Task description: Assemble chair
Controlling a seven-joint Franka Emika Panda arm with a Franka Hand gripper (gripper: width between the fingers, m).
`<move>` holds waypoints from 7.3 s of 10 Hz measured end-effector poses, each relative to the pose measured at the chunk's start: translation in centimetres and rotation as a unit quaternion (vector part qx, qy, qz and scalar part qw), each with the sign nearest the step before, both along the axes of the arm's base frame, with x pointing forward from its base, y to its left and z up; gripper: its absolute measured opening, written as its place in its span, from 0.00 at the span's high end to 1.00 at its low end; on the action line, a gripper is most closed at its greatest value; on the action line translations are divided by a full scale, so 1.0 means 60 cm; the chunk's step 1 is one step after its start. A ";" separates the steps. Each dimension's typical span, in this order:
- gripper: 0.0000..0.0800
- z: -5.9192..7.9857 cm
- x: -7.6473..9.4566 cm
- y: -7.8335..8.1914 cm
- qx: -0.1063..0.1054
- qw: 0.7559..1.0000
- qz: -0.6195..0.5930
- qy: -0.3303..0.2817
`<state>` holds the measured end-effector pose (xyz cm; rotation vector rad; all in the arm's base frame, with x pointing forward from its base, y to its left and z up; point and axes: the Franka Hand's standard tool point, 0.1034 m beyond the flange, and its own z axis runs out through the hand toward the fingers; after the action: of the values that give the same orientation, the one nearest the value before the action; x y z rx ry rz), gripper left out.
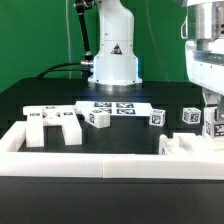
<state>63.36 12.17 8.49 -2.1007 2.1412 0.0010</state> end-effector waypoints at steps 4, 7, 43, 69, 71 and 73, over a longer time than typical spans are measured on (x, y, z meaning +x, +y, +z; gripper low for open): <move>0.64 0.000 0.002 0.002 0.022 0.996 -0.085 0.006; 0.23 0.000 0.006 0.002 0.014 0.999 -0.028 -0.016; 0.64 -0.011 -0.003 0.003 0.046 0.989 -0.137 -0.008; 0.42 -0.008 0.002 0.000 -0.065 0.835 0.543 -0.059; 0.64 -0.007 0.002 0.000 -0.064 0.843 0.530 -0.059; 0.64 -0.007 0.002 0.000 -0.062 0.851 0.518 -0.058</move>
Offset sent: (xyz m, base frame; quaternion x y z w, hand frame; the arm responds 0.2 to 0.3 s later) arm 0.0000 0.0000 0.0000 0.0000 0.0000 0.1296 0.9916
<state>63.47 12.16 8.04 -2.9321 0.7279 -0.1434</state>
